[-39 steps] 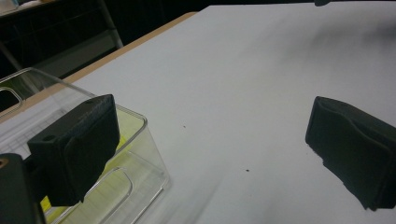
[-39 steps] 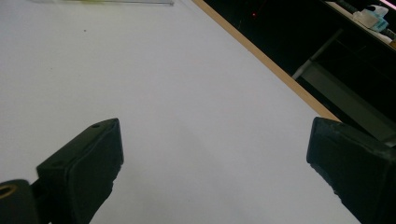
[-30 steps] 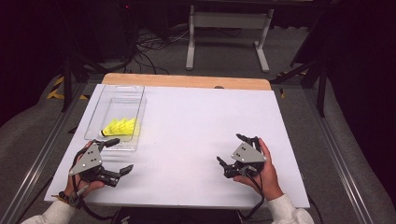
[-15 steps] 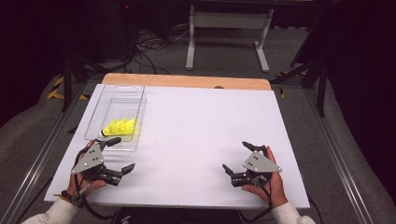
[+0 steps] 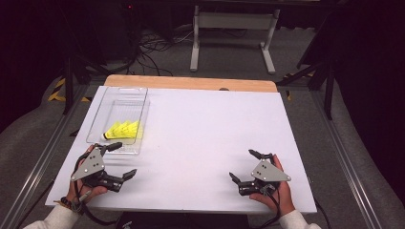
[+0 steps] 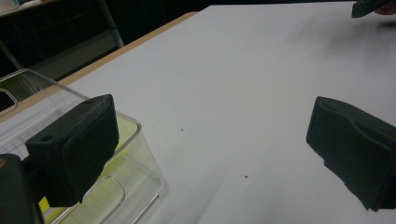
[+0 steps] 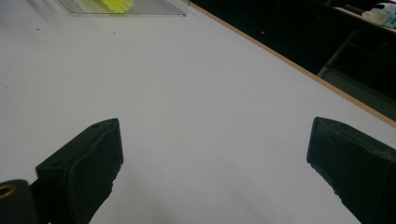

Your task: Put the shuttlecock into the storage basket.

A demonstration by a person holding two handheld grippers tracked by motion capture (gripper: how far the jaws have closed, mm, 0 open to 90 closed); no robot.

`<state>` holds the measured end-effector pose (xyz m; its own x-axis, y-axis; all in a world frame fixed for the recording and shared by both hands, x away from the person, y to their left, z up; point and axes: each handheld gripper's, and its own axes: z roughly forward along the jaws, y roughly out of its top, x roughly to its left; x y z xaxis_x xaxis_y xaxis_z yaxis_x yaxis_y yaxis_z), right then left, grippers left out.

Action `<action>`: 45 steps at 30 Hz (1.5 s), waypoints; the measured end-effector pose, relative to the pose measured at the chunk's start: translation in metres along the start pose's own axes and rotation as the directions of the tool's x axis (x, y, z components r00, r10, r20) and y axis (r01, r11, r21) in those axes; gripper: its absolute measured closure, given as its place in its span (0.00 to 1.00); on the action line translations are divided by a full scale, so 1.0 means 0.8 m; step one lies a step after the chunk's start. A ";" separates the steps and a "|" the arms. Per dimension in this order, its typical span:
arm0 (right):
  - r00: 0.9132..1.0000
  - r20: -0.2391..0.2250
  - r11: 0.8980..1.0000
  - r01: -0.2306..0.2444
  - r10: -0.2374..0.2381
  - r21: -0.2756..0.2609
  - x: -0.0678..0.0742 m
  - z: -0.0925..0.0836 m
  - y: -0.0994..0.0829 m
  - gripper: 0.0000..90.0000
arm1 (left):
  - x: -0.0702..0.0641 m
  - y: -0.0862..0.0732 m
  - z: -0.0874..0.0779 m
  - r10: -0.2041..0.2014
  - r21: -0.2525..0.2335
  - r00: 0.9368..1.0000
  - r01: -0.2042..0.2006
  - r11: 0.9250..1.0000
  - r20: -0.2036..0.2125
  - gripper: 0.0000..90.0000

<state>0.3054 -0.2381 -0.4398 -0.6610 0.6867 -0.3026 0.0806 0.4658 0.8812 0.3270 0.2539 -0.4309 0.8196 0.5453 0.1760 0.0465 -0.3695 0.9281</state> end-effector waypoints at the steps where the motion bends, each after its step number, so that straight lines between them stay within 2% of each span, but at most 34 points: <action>1: 1.000 0.000 1.000 0.001 -0.001 -0.001 0.000 0.000 0.000 0.04 | 0.000 0.000 0.000 -0.003 -0.001 1.000 0.003 1.000 0.000 0.04; 3: 1.000 -0.005 1.000 0.002 -0.002 -0.002 0.001 0.000 0.001 0.04 | -0.001 0.000 0.000 0.003 0.007 1.000 -0.003 1.000 -0.001 0.04; 19: 0.999 0.038 1.000 0.018 -0.018 0.009 0.011 -0.005 0.004 0.04 | -0.002 0.000 0.003 0.013 0.001 0.999 -0.013 1.000 0.029 0.04; 36: 0.999 0.031 1.000 0.023 -0.024 0.009 0.014 -0.004 0.006 0.04 | -0.001 -0.001 0.008 0.005 0.009 0.999 -0.005 1.000 0.036 0.04; 45: 0.999 0.029 0.999 0.031 -0.031 0.008 0.015 -0.003 0.006 0.04 | 0.000 -0.001 0.008 0.014 0.014 0.999 -0.014 1.000 0.032 0.04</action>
<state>0.2958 -0.2291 -0.4383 -0.6416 0.6875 -0.3403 0.0658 0.4913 0.8685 0.3308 0.2492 -0.4339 0.8382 0.5154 0.1780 0.0428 -0.3875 0.9209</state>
